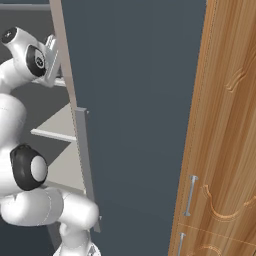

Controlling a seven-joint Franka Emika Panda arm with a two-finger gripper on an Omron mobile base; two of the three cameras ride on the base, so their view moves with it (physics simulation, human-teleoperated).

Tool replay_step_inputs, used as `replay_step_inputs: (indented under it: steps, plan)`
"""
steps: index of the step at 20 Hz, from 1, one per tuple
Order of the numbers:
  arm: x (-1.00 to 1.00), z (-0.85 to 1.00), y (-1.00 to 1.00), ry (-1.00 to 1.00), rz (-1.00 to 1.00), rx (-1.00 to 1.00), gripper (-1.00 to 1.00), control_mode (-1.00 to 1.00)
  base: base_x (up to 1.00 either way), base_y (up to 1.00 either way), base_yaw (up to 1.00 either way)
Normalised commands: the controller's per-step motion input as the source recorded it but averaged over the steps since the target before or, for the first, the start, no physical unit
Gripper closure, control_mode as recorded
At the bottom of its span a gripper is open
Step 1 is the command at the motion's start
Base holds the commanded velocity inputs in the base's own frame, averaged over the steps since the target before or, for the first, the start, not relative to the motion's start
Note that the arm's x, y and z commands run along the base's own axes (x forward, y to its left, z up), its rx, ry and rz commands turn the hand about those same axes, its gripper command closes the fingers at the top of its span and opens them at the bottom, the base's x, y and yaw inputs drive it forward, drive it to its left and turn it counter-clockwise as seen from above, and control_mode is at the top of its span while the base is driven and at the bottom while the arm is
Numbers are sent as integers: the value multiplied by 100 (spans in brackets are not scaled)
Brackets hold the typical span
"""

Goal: Take the bell pepper and garlic out of the freezer and place them in the tupperware container on the counter. Then put the tupperware containing the vegetables back in the freezer.

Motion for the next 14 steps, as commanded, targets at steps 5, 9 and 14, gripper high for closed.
replay_step_inputs:
  steps: [5, 9, 14]
  plan:
    - [-92, 20, 0, -25, 0, 0, -100, -100, 0, 0, 0]
    - [-100, 34, 0, -33, 0, 0, -100, -100, 0, 0, 0]
    - [-100, 37, -24, -14, 0, 8, -100, -100, 0, 0, 0]
